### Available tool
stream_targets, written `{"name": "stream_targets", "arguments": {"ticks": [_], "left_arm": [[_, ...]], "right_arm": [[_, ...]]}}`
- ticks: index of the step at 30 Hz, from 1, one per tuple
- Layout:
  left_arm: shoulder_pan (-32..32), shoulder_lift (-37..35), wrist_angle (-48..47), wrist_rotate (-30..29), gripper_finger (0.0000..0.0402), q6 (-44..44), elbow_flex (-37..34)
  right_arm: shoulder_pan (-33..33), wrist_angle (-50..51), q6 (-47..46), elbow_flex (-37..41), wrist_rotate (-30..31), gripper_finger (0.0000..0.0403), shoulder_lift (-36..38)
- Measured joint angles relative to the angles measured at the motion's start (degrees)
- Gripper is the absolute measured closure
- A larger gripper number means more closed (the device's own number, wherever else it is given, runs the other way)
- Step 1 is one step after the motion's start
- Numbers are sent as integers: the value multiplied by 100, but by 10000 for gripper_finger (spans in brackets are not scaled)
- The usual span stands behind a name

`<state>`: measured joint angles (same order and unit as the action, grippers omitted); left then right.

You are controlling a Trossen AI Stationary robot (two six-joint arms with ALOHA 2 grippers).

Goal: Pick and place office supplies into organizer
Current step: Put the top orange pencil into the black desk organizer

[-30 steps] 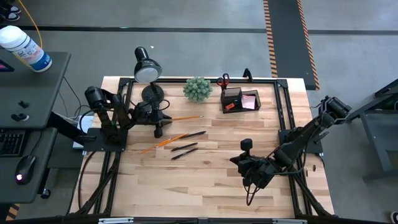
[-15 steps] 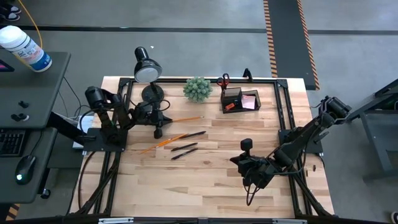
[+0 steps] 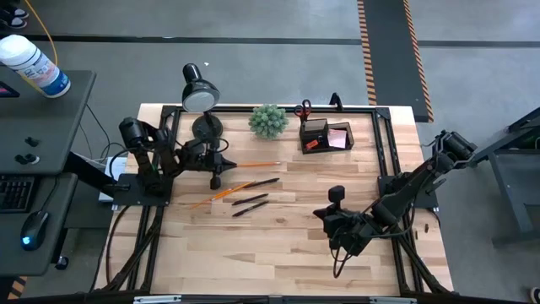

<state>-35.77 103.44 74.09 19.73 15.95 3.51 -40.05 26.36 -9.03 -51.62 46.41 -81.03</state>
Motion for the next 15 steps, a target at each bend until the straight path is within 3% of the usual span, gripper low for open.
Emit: {"name": "stream_targets", "arguments": {"ticks": [15], "left_arm": [[1258,-35,1543,-280,401,-424,30]], "right_arm": [[430,1314,-763,0,530,401,0]]}}
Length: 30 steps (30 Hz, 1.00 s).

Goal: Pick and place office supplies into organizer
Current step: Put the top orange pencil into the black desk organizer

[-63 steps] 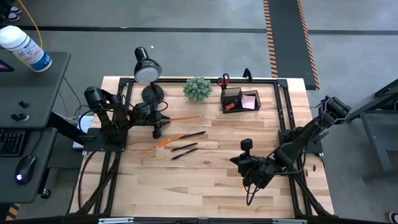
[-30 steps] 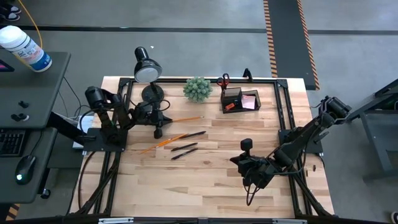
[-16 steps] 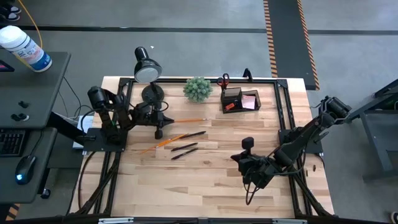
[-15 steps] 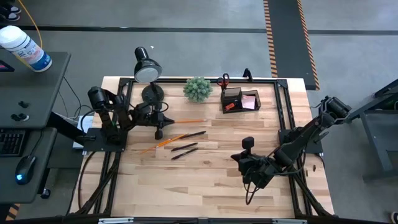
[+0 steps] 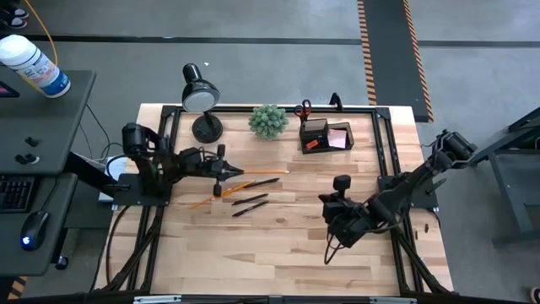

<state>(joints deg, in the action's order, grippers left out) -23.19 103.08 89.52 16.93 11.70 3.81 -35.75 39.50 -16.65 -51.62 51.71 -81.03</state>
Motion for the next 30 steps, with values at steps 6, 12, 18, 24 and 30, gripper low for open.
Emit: {"name": "stream_targets", "arguments": {"ticks": [6,12,18,24,30], "left_arm": [[301,-184,6,-199,401,-38,168],[504,-489,9,-217,401,-105,506],[758,-673,11,-396,401,-10,962],[1004,-688,11,-965,401,268,1270],[1008,-688,11,-1208,401,338,1273]], "right_arm": [[563,584,-134,0,-25,396,0],[1403,959,-22,0,-412,401,0],[2232,865,397,0,-1336,401,0],[2513,-348,1130,0,-1713,400,0],[2258,-1851,2199,0,-1562,385,0]]}}
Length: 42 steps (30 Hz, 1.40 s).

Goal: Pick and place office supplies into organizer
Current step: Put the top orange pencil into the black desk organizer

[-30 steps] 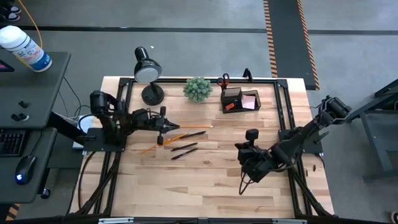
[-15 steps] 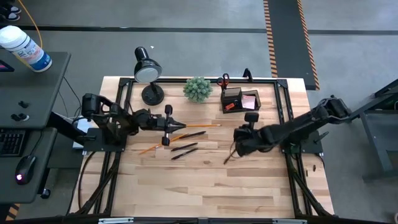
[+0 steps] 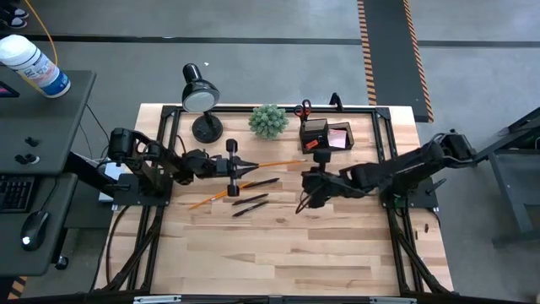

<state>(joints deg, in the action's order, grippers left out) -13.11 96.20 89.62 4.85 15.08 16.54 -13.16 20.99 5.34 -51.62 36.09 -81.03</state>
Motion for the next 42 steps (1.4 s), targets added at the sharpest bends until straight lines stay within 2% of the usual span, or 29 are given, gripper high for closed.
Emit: {"name": "stream_targets", "arguments": {"ticks": [5,11,17,20,29,31,38,42], "left_arm": [[-2,-50,2,-96,401,115,-112],[-4,-370,2,-116,401,263,-125],[-4,-621,-11,0,401,418,-127],[-4,-621,-35,88,401,420,-127],[-2,-621,-84,332,401,484,-127],[-2,-619,-87,339,401,514,-127],[-2,-616,-96,371,402,545,-127],[-2,-616,-107,371,401,545,-127]], "right_arm": [[-198,-271,383,0,369,352,0],[-390,-208,677,-61,778,286,9],[-827,536,518,-953,1568,231,13],[-1037,996,386,-1491,1613,217,15],[-1184,2837,-233,-2834,1579,224,24],[-1148,2912,-198,-3025,1459,229,22],[-770,2764,274,-3282,243,247,22],[-546,2666,453,-3283,99,251,20]]}}
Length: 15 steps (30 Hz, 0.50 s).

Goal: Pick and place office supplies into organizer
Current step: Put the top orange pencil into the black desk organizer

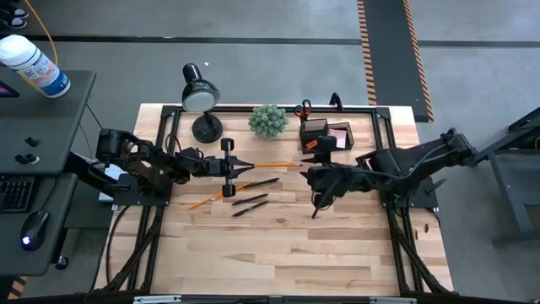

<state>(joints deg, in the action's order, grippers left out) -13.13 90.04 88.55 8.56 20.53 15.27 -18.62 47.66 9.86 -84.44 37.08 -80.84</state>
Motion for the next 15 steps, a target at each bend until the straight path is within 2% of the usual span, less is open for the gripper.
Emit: {"name": "stream_targets", "arguments": {"ticks": [4,9,15], "left_arm": [[0,0,-1,1,401,0,0],[0,2,-12,2,401,1,0],[0,2,-20,2,401,20,0]], "right_arm": [[144,-219,211,0,-99,250,0],[189,-439,264,0,-656,254,0],[189,-513,265,0,-715,275,0]]}}
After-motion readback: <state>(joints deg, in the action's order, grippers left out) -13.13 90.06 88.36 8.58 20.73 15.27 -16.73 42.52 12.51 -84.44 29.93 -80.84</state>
